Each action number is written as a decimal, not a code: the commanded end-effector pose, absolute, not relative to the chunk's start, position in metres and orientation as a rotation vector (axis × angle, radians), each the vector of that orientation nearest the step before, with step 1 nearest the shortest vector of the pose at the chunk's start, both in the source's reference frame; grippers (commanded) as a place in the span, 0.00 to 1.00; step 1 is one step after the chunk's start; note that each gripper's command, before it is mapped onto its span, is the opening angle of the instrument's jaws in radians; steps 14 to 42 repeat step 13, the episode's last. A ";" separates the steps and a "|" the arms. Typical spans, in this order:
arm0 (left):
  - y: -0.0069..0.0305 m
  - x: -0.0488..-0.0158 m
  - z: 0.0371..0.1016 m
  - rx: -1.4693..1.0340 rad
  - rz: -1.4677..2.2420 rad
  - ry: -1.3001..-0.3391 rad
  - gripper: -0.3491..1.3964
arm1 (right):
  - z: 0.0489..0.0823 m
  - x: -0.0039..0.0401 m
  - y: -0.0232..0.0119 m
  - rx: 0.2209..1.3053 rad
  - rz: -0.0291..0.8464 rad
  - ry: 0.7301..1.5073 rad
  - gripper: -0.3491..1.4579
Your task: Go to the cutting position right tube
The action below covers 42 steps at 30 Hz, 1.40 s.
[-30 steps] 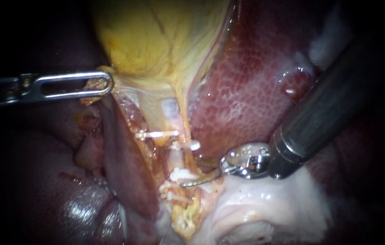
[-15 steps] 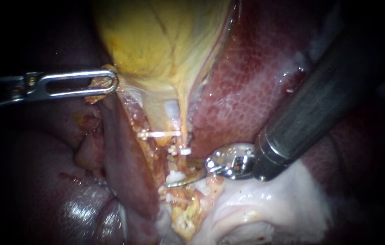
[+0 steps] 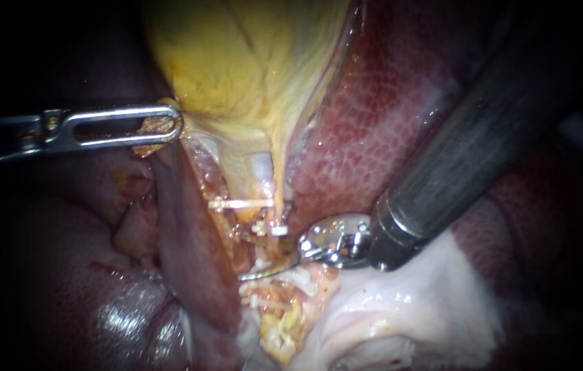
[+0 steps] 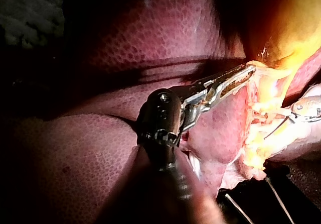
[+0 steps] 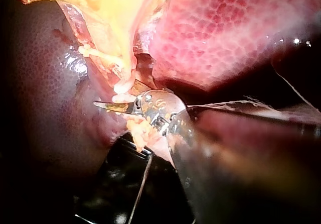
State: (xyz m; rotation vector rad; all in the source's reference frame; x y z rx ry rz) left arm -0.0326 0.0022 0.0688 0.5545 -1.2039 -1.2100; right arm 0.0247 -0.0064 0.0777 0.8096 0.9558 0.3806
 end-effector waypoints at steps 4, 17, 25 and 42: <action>0.0022 -0.0325 0.0688 0.555 -1.210 -1.204 0.00 | 0.0777 0.0246 -0.0064 0.812 0.385 0.954 0.95; 0.0022 -0.0325 0.0687 0.555 -1.209 -1.204 0.00 | 0.0777 0.0245 -0.0064 0.812 0.384 0.954 0.95; 0.0022 -0.0325 0.0687 0.555 -1.209 -1.204 0.00 | 0.0777 0.0245 -0.0064 0.812 0.384 0.954 0.95; 0.0022 -0.0325 0.0687 0.555 -1.209 -1.204 0.00 | 0.0777 0.0245 -0.0064 0.812 0.384 0.954 0.95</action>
